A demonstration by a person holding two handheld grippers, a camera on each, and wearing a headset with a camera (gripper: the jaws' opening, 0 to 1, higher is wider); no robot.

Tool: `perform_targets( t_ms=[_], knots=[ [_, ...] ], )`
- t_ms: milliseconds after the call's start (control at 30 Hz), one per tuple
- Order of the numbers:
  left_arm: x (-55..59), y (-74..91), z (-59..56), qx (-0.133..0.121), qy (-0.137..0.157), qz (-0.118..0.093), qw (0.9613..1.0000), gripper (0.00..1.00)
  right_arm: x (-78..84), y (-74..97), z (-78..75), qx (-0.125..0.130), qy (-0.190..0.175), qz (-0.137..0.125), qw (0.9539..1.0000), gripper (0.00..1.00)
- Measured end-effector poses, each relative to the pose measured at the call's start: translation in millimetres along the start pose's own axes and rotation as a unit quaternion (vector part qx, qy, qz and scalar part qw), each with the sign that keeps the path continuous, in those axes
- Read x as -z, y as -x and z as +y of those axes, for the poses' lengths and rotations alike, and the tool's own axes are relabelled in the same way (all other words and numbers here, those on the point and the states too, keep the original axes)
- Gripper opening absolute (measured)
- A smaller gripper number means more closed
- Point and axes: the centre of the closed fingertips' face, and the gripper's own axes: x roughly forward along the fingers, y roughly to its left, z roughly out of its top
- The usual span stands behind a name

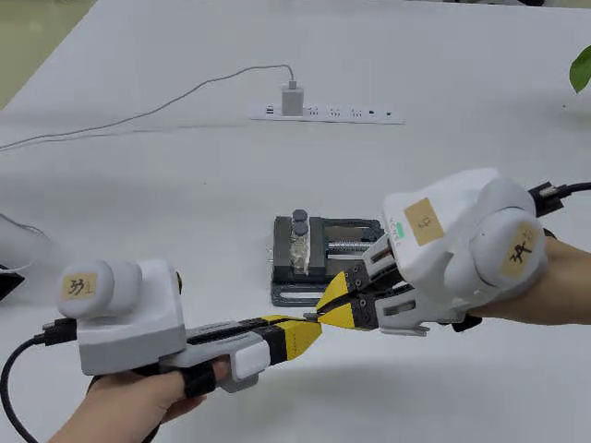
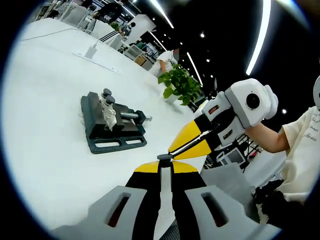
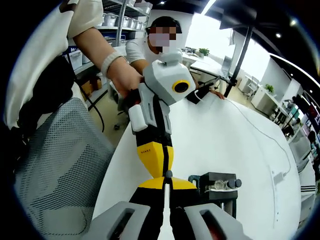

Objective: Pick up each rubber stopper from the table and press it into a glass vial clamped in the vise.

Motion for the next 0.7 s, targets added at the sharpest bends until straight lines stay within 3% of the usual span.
perform_targets(
  t_ms=[100,167,233,333,400,567,700],
  knots=[
    [0.6,1.7,2.8,-0.009,-0.019,0.008,0.9998,0.03,2.7,1.2,-1.9,-0.006,-0.031,0.001,0.9995,0.02],
    [3.4,2.8,6.2,-0.017,-0.039,0.02,0.9989,0.03,3.3,3.0,-4.4,-0.006,-0.034,-0.003,0.9994,0.1],
    [4.9,3.4,4.9,-0.015,-0.047,0.026,0.9984,0.03,4.1,5.7,-5.4,-0.009,-0.043,-0.005,0.999,0.1],
    [9.5,4.9,7.0,-0.022,-0.085,0.044,0.9952,0.03,3.2,8.2,-4.2,-0.018,-0.061,-0.011,0.9979,0.12],
    [11.2,4.3,6.0,-0.022,-0.094,0.053,0.9939,0.03,2.4,8.8,-2.7,-0.023,-0.064,-0.013,0.9976,0.13],
    [7.6,4.3,1.8,-0.022,-0.16,0.067,0.9847,0.02,-1.2,9.7,2.6,-0.043,-0.078,-0.018,0.9958,0.16],
    [5.2,3.9,-0.2,-0.022,-0.23,0.091,0.9686,0.02,-2.0,10.2,3.3,-0.052,-0.09,-0.018,0.9944,0.18]
  ],
)
